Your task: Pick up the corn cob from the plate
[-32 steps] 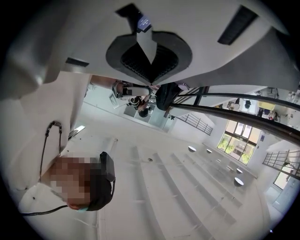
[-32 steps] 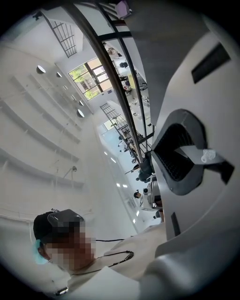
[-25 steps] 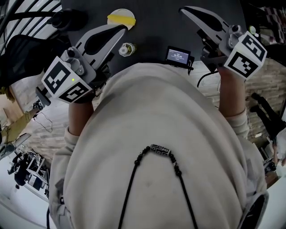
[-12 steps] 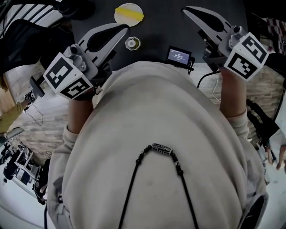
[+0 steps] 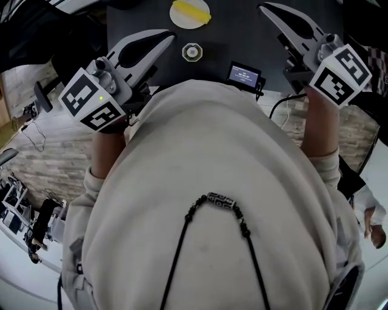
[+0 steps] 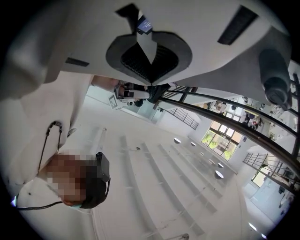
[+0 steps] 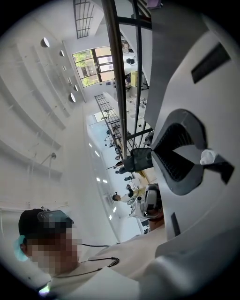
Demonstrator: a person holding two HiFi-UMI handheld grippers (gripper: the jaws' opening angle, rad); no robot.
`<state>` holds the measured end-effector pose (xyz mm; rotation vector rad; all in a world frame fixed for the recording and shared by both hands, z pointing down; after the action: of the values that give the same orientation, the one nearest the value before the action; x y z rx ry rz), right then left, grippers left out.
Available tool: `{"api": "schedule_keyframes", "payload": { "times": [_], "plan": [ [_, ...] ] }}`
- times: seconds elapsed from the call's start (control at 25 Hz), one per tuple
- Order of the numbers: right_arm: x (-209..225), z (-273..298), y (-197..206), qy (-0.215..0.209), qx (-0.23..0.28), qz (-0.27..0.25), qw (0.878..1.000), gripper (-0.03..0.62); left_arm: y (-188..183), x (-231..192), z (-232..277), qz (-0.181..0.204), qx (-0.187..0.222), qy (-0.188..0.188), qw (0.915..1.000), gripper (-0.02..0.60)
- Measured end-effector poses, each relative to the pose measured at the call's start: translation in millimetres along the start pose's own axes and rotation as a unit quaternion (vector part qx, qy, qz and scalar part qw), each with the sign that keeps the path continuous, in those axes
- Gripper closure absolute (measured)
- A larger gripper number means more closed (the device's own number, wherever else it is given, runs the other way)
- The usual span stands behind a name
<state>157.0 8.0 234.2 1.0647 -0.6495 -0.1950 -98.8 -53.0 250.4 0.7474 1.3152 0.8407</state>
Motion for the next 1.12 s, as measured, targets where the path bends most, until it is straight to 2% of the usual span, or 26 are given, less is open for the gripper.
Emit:
{"api": "schedule_keyframes", "payload": {
  "times": [0.2, 0.48, 1.12],
  "plan": [
    [6.2, 13.9, -1.1, 0.007, -0.008, -0.006, 1.000, 0.577, 7.7, -2.1, -11.6, -0.012, 0.005, -0.023, 0.9997, 0.581],
    [6.2, 29.5, -19.3, 0.001, -0.020, -0.012, 1.000, 0.577, -2.8, 2.9, -30.7, -0.027, 0.022, -0.049, 0.9982, 0.581],
    [42.5, 82.9, 1.2, -0.035, -0.060, -0.010, 0.998, 0.576, 25.3, -6.4, -51.4, -0.064, 0.040, -0.116, 0.9904, 0.581]
  ]
}}
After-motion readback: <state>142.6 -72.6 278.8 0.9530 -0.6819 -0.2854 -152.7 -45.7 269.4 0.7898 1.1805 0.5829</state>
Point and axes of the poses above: the fingertips, and each gripper's own axes: z forward along the fingers, x to its right, y out of its underside, the point moved 7 cm from there along -z, backward along the fingers, and after that the axes turned 1 degree about -y, right-handed, at the moved point
